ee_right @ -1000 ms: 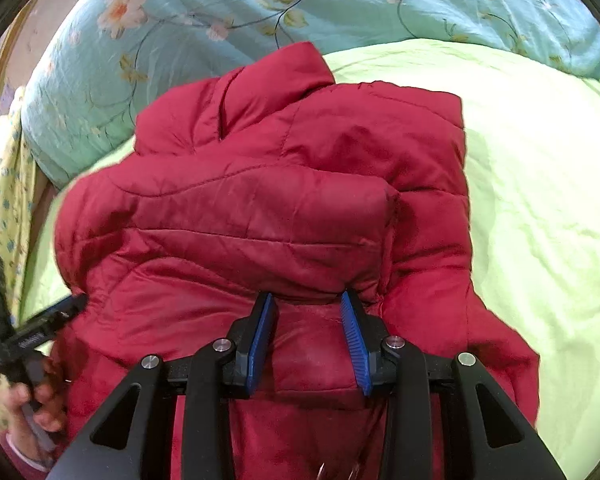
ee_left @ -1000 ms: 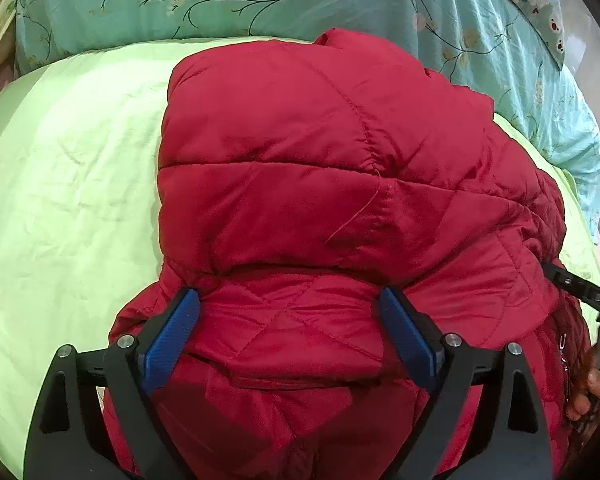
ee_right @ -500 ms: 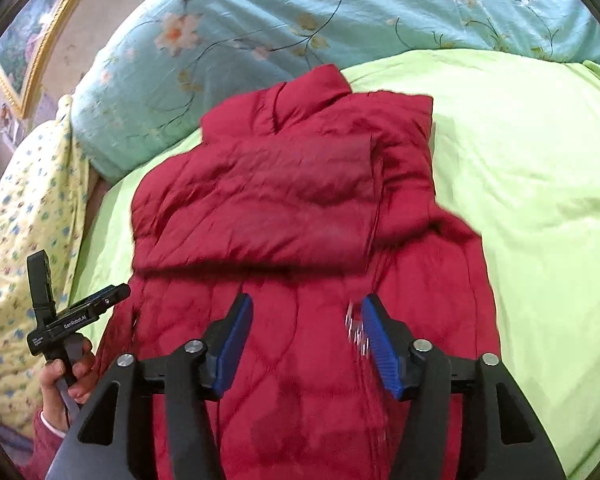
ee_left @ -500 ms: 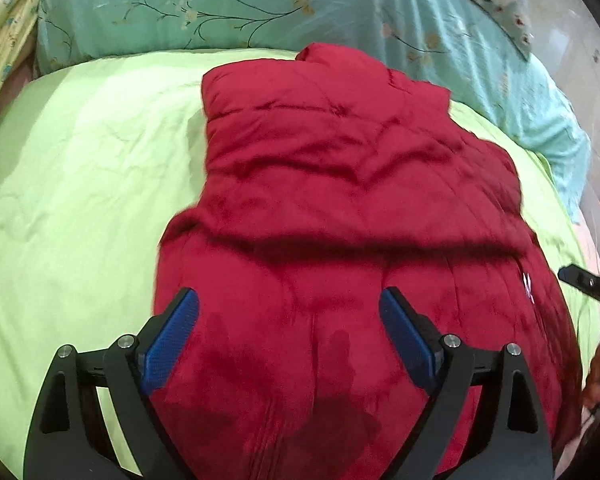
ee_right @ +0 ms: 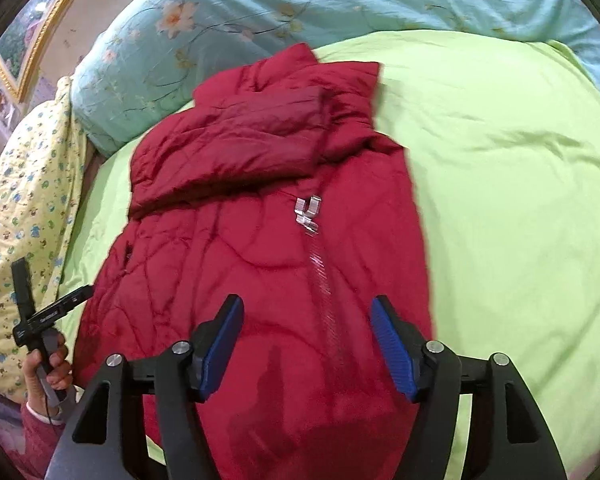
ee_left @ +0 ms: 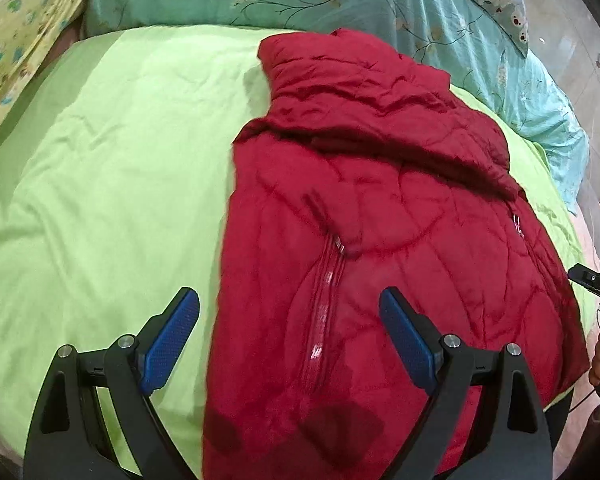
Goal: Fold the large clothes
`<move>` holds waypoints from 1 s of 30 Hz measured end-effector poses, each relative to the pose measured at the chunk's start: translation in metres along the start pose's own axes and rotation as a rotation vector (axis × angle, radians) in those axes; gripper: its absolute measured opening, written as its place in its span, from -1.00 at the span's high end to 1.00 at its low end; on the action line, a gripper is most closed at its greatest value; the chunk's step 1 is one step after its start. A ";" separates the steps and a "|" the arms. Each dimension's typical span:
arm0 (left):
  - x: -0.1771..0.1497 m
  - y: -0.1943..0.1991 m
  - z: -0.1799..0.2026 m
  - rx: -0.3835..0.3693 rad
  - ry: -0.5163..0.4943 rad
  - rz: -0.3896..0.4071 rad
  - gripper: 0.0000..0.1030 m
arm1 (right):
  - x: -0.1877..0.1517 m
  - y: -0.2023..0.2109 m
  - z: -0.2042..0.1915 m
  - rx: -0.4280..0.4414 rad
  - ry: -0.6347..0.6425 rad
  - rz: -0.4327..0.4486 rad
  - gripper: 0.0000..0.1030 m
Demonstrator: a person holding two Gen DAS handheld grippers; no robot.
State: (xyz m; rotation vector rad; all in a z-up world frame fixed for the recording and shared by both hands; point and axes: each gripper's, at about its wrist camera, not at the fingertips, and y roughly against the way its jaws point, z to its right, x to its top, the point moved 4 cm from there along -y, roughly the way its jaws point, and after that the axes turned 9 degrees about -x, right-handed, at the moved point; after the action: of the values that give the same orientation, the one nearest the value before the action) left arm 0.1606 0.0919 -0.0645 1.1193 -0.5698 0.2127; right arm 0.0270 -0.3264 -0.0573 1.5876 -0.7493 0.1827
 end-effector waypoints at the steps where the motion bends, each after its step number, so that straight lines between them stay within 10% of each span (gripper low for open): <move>1: -0.005 0.002 -0.001 0.000 0.002 -0.005 -0.80 | -0.003 0.001 0.005 -0.013 -0.005 -0.003 -0.35; 17: -0.057 0.015 -0.014 0.017 0.021 -0.074 -0.80 | -0.066 0.002 0.019 -0.039 0.044 -0.146 -0.34; 23: -0.073 0.016 -0.016 -0.009 0.023 -0.100 -0.80 | -0.077 0.018 0.023 -0.007 0.095 -0.168 0.43; 30: -0.085 0.014 -0.018 -0.052 0.024 -0.124 -0.80 | -0.076 0.021 0.021 0.020 0.106 -0.168 0.38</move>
State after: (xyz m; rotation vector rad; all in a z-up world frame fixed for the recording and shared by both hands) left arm 0.0891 0.1245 -0.1043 1.0961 -0.4805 0.1027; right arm -0.0504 -0.3187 -0.0838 1.6379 -0.5306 0.1500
